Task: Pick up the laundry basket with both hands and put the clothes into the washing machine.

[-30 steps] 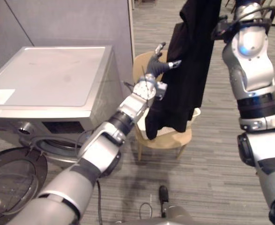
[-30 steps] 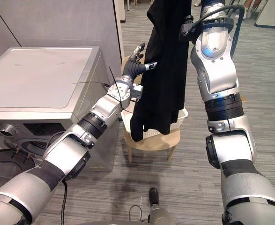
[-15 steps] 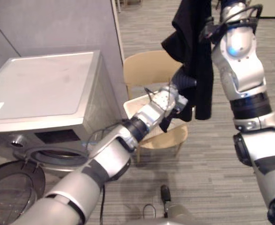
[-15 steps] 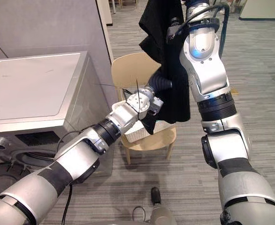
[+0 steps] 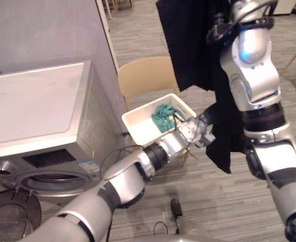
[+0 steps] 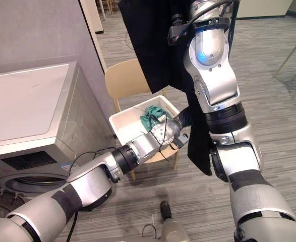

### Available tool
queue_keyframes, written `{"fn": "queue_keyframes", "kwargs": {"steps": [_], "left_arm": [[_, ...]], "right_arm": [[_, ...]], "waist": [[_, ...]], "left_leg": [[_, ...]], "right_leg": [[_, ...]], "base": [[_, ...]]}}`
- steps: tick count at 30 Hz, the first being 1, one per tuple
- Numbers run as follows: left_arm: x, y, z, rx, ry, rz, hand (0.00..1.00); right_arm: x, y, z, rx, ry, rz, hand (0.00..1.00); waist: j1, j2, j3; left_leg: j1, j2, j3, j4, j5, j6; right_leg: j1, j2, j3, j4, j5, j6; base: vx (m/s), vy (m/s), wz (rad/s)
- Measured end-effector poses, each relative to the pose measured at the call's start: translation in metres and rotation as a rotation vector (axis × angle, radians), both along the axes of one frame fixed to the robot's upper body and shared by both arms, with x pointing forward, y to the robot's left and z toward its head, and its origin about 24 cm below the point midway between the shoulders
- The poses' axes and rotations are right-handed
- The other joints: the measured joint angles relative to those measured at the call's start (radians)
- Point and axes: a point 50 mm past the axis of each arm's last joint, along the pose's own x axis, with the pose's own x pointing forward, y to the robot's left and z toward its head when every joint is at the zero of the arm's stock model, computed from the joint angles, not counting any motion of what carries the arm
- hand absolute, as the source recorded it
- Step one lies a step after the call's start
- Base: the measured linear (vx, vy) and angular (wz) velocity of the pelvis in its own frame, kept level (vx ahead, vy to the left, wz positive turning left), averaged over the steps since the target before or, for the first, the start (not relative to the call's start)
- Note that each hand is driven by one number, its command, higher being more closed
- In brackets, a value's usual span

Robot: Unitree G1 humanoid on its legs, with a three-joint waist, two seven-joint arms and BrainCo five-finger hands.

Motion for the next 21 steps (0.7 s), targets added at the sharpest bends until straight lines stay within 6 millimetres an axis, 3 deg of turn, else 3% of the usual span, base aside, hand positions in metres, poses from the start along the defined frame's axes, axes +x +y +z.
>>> {"fn": "queue_keyframes", "kwargs": {"steps": [7,21], "left_arm": [[-0.003,-0.001,0.018,-0.151,0.035,0.026,1.0],[0.011,0.019,0.052,-0.387,0.033,0.143,1.0]], "right_arm": [[0.0,-0.002,-0.001,0.007,-0.001,-0.012,1.0],[0.004,-0.017,-0.025,0.062,0.049,-0.05,1.0]], "waist": [[0.0,0.002,-0.005],[0.002,-0.009,-0.035]], "left_leg": [[0.014,0.0,0.004,-0.006,0.0,0.0],[0.018,0.001,-0.006,-0.012,0.0,0.0]], "right_leg": [[0.008,0.003,0.002,0.0,-0.001,0.001],[0.015,0.002,-0.007,0.0,-0.002,0.002]], "base": [[0.0,-0.005,-0.01],[0.0,0.0,0.0]]}}
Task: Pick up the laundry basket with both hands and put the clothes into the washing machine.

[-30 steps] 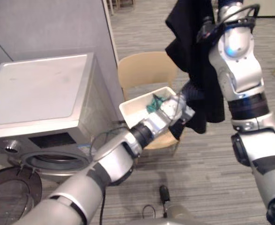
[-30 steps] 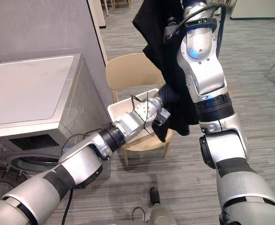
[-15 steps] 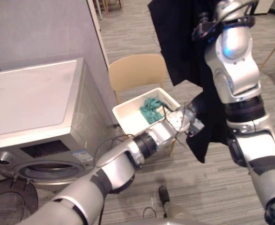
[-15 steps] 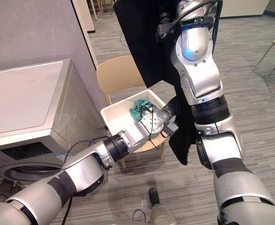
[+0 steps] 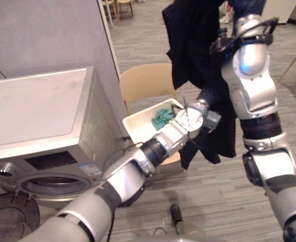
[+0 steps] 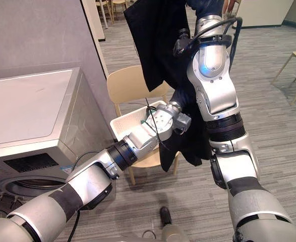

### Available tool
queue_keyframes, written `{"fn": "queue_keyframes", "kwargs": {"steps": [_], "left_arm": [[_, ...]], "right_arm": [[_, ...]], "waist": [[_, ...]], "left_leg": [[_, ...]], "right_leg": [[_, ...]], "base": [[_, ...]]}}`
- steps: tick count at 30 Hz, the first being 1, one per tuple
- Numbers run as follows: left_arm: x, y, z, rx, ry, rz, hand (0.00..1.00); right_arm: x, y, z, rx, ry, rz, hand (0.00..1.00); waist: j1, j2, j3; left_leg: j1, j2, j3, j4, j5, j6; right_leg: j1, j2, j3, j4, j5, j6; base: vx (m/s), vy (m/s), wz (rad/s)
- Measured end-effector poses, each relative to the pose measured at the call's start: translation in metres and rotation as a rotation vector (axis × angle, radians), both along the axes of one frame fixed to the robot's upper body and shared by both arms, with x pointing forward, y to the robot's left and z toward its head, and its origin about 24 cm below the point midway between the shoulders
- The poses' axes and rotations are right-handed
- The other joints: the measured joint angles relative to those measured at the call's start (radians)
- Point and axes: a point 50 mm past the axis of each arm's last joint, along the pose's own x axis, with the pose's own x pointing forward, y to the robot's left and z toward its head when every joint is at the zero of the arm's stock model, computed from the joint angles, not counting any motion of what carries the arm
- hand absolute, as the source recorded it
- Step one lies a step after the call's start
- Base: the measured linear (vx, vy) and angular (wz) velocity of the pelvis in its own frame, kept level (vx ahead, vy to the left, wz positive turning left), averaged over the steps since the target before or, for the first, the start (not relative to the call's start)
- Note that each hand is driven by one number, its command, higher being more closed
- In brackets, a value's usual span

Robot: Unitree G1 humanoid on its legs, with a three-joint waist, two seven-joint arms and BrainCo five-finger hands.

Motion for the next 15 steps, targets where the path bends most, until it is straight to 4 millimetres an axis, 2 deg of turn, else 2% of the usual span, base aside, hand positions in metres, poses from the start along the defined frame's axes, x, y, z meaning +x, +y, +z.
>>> {"fn": "queue_keyframes", "kwargs": {"steps": [1,2,7,10,12,13,15], "left_arm": [[0.003,0.004,0.002,-0.018,0.004,0.02,1.0],[0.006,0.008,0.004,-0.032,0.009,0.041,1.0],[0.02,0.03,0.007,-0.059,0.018,0.106,1.0],[0.025,0.045,0.013,-0.079,-0.004,0.143,1.0],[0.027,0.059,0.017,-0.097,-0.038,0.174,1.0],[0.028,0.064,0.017,-0.099,-0.046,0.189,1.0],[0.028,0.083,0.011,-0.101,-0.065,0.243,1.0]], "right_arm": [[0.001,-0.004,-0.002,0.013,0.004,-0.01,1.0],[0.001,-0.01,-0.003,0.028,0.008,-0.025,0.0],[-0.016,-0.041,-0.019,0.117,-0.022,-0.074,0.0],[-0.036,-0.073,-0.043,0.178,-0.033,-0.152,0.0],[-0.053,-0.101,-0.065,0.223,-0.016,-0.252,0.0],[-0.058,-0.108,-0.071,0.237,-0.013,-0.28,0.0],[-0.082,-0.137,-0.091,0.293,-0.001,-0.407,0.0]], "waist": [[0.0,0.0,0.0],[0.001,-0.001,0.0],[0.003,-0.029,-0.014],[0.006,-0.04,-0.02],[0.007,-0.04,-0.02],[0.007,-0.04,-0.02],[0.008,-0.04,-0.02]], "left_leg": [[0.004,0.0,0.0,-0.001,0.0,0.0],[0.011,0.0,-0.002,-0.002,0.0,0.0],[0.012,0.002,-0.001,-0.002,0.0,0.0],[0.012,0.002,0.001,-0.003,-0.001,0.0],[0.012,0.003,0.002,-0.003,-0.001,0.0],[0.012,0.004,0.002,-0.003,-0.001,-0.001],[0.012,0.01,0.002,-0.002,-0.003,-0.003]], "right_leg": [[0.004,0.0,0.0,0.0,0.0,0.0],[0.012,0.0,-0.002,0.0,0.0,0.0],[0.014,0.002,-0.004,0.0,-0.006,0.007],[0.015,0.003,-0.005,0.0,-0.007,0.008],[0.015,0.003,-0.011,0.0,-0.007,0.008],[0.015,0.003,-0.013,0.0,-0.007,0.008],[0.019,0.007,-0.019,0.0,-0.009,0.006]], "base": [[0.0,0.0,0.0],[0.0,-0.001,0.04],[0.0,-0.001,0.01],[0.0,0.0,0.0],[0.0,0.0,0.0],[0.01,-0.017,0.03],[0.01,-0.022,0.05]]}}
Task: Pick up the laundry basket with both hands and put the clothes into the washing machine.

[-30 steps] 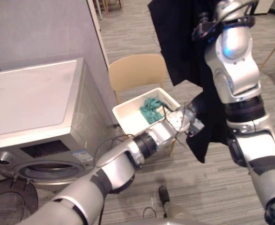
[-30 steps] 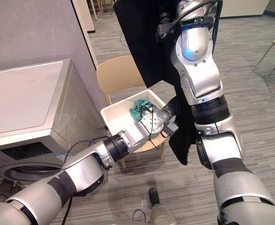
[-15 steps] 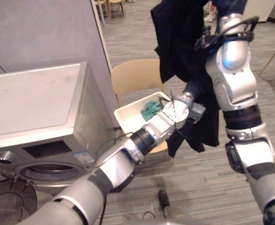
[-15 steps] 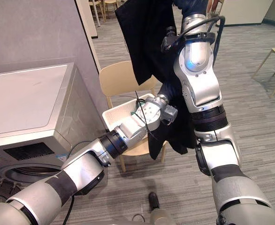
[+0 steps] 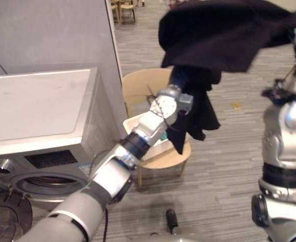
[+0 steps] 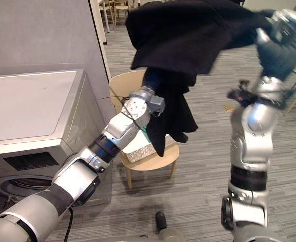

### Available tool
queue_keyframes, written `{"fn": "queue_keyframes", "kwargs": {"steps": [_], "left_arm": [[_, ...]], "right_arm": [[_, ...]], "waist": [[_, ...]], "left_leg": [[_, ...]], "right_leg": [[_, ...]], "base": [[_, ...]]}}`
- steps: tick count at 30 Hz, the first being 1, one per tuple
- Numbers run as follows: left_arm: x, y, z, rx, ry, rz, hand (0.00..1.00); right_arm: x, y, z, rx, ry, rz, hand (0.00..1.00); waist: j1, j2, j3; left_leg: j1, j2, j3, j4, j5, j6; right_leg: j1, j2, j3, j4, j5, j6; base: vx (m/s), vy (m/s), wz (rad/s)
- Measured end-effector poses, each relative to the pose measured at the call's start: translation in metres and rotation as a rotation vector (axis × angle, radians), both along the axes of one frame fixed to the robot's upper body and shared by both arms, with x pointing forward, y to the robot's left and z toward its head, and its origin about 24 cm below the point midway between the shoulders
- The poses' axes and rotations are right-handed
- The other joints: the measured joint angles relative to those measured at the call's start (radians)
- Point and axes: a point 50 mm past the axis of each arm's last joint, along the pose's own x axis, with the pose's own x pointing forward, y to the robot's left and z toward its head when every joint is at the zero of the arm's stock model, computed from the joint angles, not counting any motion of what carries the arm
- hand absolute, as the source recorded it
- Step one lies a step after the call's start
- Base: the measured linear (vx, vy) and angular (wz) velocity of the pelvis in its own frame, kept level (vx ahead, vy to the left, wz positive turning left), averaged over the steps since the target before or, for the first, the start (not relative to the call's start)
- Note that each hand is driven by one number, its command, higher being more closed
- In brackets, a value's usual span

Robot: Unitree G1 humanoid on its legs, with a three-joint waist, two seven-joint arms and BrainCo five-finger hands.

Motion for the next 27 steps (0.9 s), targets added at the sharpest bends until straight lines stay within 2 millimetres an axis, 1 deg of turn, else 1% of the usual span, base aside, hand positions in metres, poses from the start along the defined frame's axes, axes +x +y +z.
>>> {"fn": "queue_keyframes", "kwargs": {"steps": [1,2,3,4,7,8,10,11,12,13,14,15,16,18,19,20,21,22,23,24,26,27], "left_arm": [[0.0,0.006,-0.003,0.005,-0.002,0.017,1.0],[0.0,0.017,-0.008,0.026,-0.012,0.048,1.0],[-0.001,0.022,-0.012,0.032,-0.013,0.065,1.0],[-0.003,0.032,-0.017,0.039,-0.018,0.089,1.0],[-0.014,0.044,-0.027,0.088,-0.051,0.088,1.0],[-0.018,0.05,-0.03,0.081,-0.055,0.094,1.0],[-0.02,0.07,-0.034,0.031,-0.037,0.152,1.0],[-0.02,0.1,-0.042,0.013,-0.017,0.252,1.0],[-0.021,0.12,-0.048,0.02,-0.004,0.316,1.0],[-0.023,0.133,-0.051,0.028,0.004,0.356,1.0],[-0.032,0.16,-0.06,0.035,0.021,0.443,1.0],[-0.041,0.173,-0.065,0.029,0.024,0.487,1.0],[-0.048,0.181,-0.067,0.023,0.025,0.513,1.0],[-0.071,0.205,-0.075,0.011,0.029,0.602,1.0],[-0.076,0.21,-0.078,0.004,0.034,0.622,1.0],[-0.087,0.218,-0.083,-0.017,0.048,0.665,1.0],[-0.097,0.225,-0.088,-0.044,0.061,0.706,1.0],[-0.102,0.227,-0.091,-0.058,0.07,0.723,1.0],[-0.113,0.231,-0.097,-0.073,0.087,0.756,1.0],[-0.118,0.233,-0.1,-0.079,0.098,0.77,1.0],[-0.137,0.236,-0.116,-0.094,0.16,0.811,1.0],[-0.14,0.236,-0.12,-0.102,0.177,0.818,1.0]], "right_arm": [[-0.005,-0.006,-0.005,0.008,0.009,-0.029,0.0],[-0.016,-0.017,-0.015,0.024,0.031,-0.084,0.0],[-0.022,-0.022,-0.02,0.029,0.045,-0.114,0.0],[-0.033,-0.029,-0.03,0.032,0.074,-0.171,0.0],[-0.055,-0.039,-0.054,0.047,0.153,-0.253,0.0],[-0.063,-0.045,-0.063,0.067,0.176,-0.288,0.0],[-0.078,-0.058,-0.071,0.116,0.188,-0.376,0.0],[-0.095,-0.073,-0.079,0.152,0.205,-0.477,0.0],[-0.102,-0.08,-0.084,0.161,0.227,-0.519,0.0],[-0.108,-0.085,-0.088,0.17,0.244,-0.547,0.0],[-0.118,-0.091,-0.099,0.195,0.289,-0.593,0.0],[-0.124,-0.094,-0.108,0.216,0.324,-0.616,0.0],[-0.127,-0.096,-0.114,0.231,0.349,-0.626,0.0],[-0.136,-0.095,-0.14,0.303,0.436,-0.643,0.0],[-0.138,-0.094,-0.146,0.321,0.456,-0.644,0.0],[-0.141,-0.093,-0.161,0.36,0.503,-0.639,0.0],[-0.144,-0.09,-0.177,0.411,0.552,-0.636,0.0],[-0.148,-0.088,-0.186,0.44,0.584,-0.635,0.0],[-0.152,-0.081,-0.204,0.498,0.637,-0.624,0.0],[-0.154,-0.077,-0.212,0.526,0.662,-0.615,0.0],[-0.157,-0.064,-0.238,0.573,0.784,-0.555,0.0],[-0.158,-0.059,-0.244,0.588,0.811,-0.532,0.0]], "waist": [[0.0,0.0,0.0],[0.0,0.0,0.0],[0.0,0.0,0.0],[0.001,0.001,-0.001],[0.002,0.003,-0.002],[0.002,0.004,-0.002],[0.0,0.006,-0.004],[-0.004,0.012,-0.007],[-0.004,0.017,-0.011],[-0.004,0.02,-0.013],[-0.004,0.028,-0.018],[-0.004,0.03,-0.019],[-0.003,0.03,-0.02],[-0.002,0.032,-0.021],[-0.001,0.034,-0.022],[0.001,0.039,-0.025],[0.011,0.043,-0.028],[0.023,0.045,-0.03],[0.027,0.048,-0.031],[0.028,0.049,-0.031],[0.036,0.055,-0.033],[0.046,0.057,-0.033]], "left_leg": [[0.0,0.002,0.0,0.0,-0.001,-0.001],[-0.001,0.006,0.0,0.001,-0.002,-0.003],[0.001,0.008,0.0,0.001,-0.003,-0.004],[0.003,0.013,-0.001,0.002,-0.005,-0.007],[-0.003,0.02,-0.007,0.002,-0.006,-0.009],[-0.004,0.021,-0.01,0.002,-0.006,-0.009],[-0.007,0.022,-0.02,0.002,-0.006,-0.01],[-0.012,0.023,-0.033,0.002,-0.006,-0.009],[-0.013,0.023,-0.035,0.002,-0.006,-0.009],[-0.014,0.023,-0.037,0.002,-0.006,-0.009],[-0.017,0.022,-0.043,0.001,-0.006,-0.009],[-0.02,0.022,-0.05,0.0,-0.005,-0.009],[-0.021,0.021,-0.056,0.0,-0.005,-0.009],[-0.03,0.017,-0.079,0.0,-0.004,-0.009],[-0.034,0.015,-0.088,0.001,-0.004,-0.008],[-0.036,0.009,-0.097,-0.001,0.001,-0.005],[-0.037,0.006,-0.105,-0.001,0.001,-0.004],[-0.037,0.005,-0.107,-0.001,0.001,-0.004],[-0.037,0.004,-0.12,-0.002,0.001,-0.003],[-0.036,0.003,-0.126,-0.002,0.002,-0.002],[-0.036,-0.002,-0.144,-0.003,0.003,0.0],[-0.036,-0.003,-0.146,-0.004,0.003,0.0]], "right_leg": [[0.002,0.001,-0.001,0.0,-0.001,-0.001],[0.006,0.005,-0.002,0.0,-0.004,-0.004],[0.009,0.007,-0.003,0.0,-0.006,-0.004],[0.011,0.012,-0.003,0.0,-0.01,-0.006],[0.011,0.015,-0.012,0.0,-0.014,-0.011],[0.011,0.016,-0.017,0.0,-0.015,-0.012],[0.01,0.016,-0.021,0.0,-0.016,-0.014],[0.01,0.015,-0.028,0.0,-0.017,-0.015],[0.009,0.015,-0.029,0.0,-0.018,-0.015],[0.009,0.015,-0.029,0.0,-0.018,-0.015],[0.008,0.014,-0.031,0.0,-0.018,-0.015],[0.009,0.013,-0.034,0.0,-0.018,-0.015],[0.009,0.012,-0.037,0.0,-0.018,-0.016],[0.01,0.005,-0.055,0.0,-0.018,-0.016],[0.01,0.001,-0.059,0.0,-0.018,-0.016],[0.01,-0.005,-0.067,0.0,-0.018,-0.016],[0.012,-0.009,-0.072,0.0,-0.018,-0.016],[0.014,-0.009,-0.074,0.0,-0.018,-0.016],[0.02,-0.014,-0.084,0.0,-0.019,-0.014],[0.024,-0.017,-0.089,0.0,-0.021,-0.012],[0.034,-0.023,-0.105,0.0,-0.027,-0.007],[0.035,-0.024,-0.108,0.0,-0.027,-0.006]], "base": [[0.0,0.0,0.0],[-0.01,-0.032,0.01],[-0.01,-0.034,0.0],[-0.01,-0.049,0.0],[-0.01,-0.041,0.05],[0.0,-0.046,0.08],[0.0,-0.022,0.09],[0.01,-0.018,0.12],[0.01,-0.02,0.1],[0.02,-0.008,0.06],[0.02,-0.003,0.09],[0.02,0.0,0.12],[0.01,0.002,0.16],[0.01,0.002,0.23],[0.01,0.014,0.29],[0.02,0.027,0.26],[0.02,0.028,0.2],[0.02,0.021,0.19],[0.01,0.022,0.19],[0.01,0.021,0.28],[-0.01,0.008,0.24],[-0.03,-0.007,0.14]]}}
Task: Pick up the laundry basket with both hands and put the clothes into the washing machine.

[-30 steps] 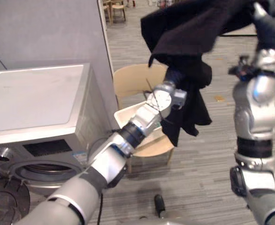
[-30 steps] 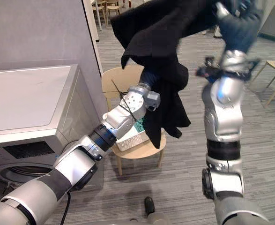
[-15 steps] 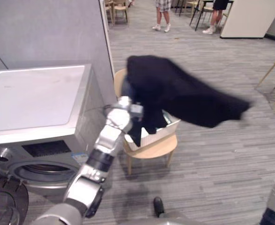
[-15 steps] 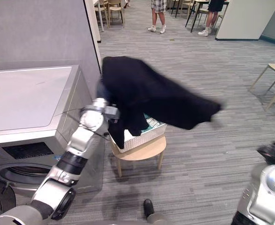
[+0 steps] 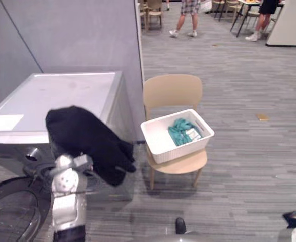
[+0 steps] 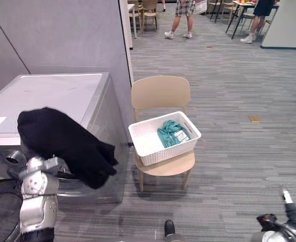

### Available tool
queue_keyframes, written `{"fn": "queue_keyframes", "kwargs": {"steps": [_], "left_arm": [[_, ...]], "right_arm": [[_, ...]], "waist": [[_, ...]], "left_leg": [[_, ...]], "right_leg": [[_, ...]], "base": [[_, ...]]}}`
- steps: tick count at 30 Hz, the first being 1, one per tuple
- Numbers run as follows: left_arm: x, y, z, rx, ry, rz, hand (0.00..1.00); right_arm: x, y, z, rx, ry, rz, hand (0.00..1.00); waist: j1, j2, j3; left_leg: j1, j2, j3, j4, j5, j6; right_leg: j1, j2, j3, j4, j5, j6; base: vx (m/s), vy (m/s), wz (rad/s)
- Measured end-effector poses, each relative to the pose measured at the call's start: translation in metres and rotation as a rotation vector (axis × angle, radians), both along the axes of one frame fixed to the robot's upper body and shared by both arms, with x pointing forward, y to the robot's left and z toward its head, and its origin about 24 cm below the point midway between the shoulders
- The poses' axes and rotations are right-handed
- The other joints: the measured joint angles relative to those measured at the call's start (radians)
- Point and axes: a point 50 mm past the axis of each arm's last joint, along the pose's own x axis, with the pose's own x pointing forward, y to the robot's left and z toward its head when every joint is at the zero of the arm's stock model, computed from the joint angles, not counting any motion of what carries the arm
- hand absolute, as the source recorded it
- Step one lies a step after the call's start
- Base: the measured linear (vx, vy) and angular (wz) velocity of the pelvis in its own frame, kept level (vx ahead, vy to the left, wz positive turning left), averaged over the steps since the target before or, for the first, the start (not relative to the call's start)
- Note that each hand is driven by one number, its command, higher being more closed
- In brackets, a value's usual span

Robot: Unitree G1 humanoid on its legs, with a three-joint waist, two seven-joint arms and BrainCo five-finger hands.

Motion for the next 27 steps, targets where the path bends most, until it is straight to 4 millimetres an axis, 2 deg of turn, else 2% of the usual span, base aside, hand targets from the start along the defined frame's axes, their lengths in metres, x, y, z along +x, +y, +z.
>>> {"fn": "queue_keyframes", "kwargs": {"steps": [1,2,6,10,14,19,20,22,27], "left_arm": [[-0.009,-0.001,-0.007,-0.019,0.025,0.016,1.0],[-0.051,-0.003,-0.032,-0.074,0.144,0.09,1.0],[-0.066,-0.002,-0.03,-0.072,0.143,0.123,1.0],[-0.083,-0.003,-0.044,-0.071,0.236,0.172,1.0],[-0.094,-0.004,-0.063,-0.107,0.339,0.219,1.0],[-0.097,-0.004,-0.079,-0.118,0.416,0.231,1.0],[-0.098,-0.005,-0.082,-0.125,0.432,0.228,1.0],[-0.097,-0.008,-0.09,-0.132,0.467,0.213,1.0],[-0.096,-0.013,-0.104,-0.141,0.536,0.175,1.0]], "right_arm": [[-0.003,0.005,-0.01,0.033,0.044,0.039,0.0],[-0.018,0.045,-0.062,0.254,0.232,0.189,0.0],[-0.013,0.061,-0.07,0.3,0.251,0.268,0.0],[-0.014,0.087,-0.098,0.424,0.35,0.36,0.0],[-0.003,0.107,-0.103,0.462,0.368,0.472,0.0],[0.019,0.112,-0.099,0.441,0.331,0.546,0.0],[0.024,0.112,-0.101,0.442,0.335,0.555,0.0],[0.031,0.117,-0.104,0.444,0.35,0.573,0.0],[0.051,0.118,-0.101,0.417,0.335,0.592,0.0]], "waist": [[0.005,0.002,0.001],[0.045,0.008,0.011],[0.065,0.016,0.02],[0.074,-0.006,0.049],[0.12,-0.019,0.081],[0.121,-0.026,0.086],[0.121,-0.034,0.096],[0.141,-0.041,0.102],[0.152,-0.041,0.113]], "left_leg": [[0.001,-0.003,-0.002,-0.002,0.0,0.001],[0.02,-0.001,-0.025,-0.015,0.006,0.013],[0.033,0.008,-0.031,-0.013,0.005,0.013],[0.017,0.011,-0.091,0.005,0.005,0.013],[0.014,0.008,-0.123,0.011,0.003,0.017],[-0.028,0.005,-0.166,0.041,0.003,0.017],[-0.033,0.005,-0.171,0.042,0.003,0.017],[-0.038,0.006,-0.177,0.046,0.003,0.017],[-0.064,0.01,-0.171,0.113,-0.029,0.027]], "right_leg": [[0.002,-0.002,-0.002,0.0,-0.003,0.002],[0.029,-0.017,-0.036,0.018,-0.027,0.009],[0.023,-0.022,-0.058,0.084,-0.074,0.006],[0.004,-0.046,-0.117,0.177,-0.134,0.01],[-0.008,-0.071,-0.146,0.256,-0.177,0.011],[-0.028,-0.1,-0.195,0.308,-0.212,0.013],[-0.029,-0.102,-0.201,0.311,-0.218,0.015],[-0.029,-0.103,-0.209,0.311,-0.221,0.015],[-0.025,-0.109,-0.211,0.307,-0.221,0.018]], "base": [[-0.05,0.001,0.44],[-0.05,-0.001,0.44],[-0.02,-0.017,0.21],[0.0,-0.038,0.41],[0.0,-0.022,0.34],[0.02,-0.015,0.31],[0.01,-0.016,0.24],[0.02,-0.016,0.13],[0.01,0.014,0.03]]}}
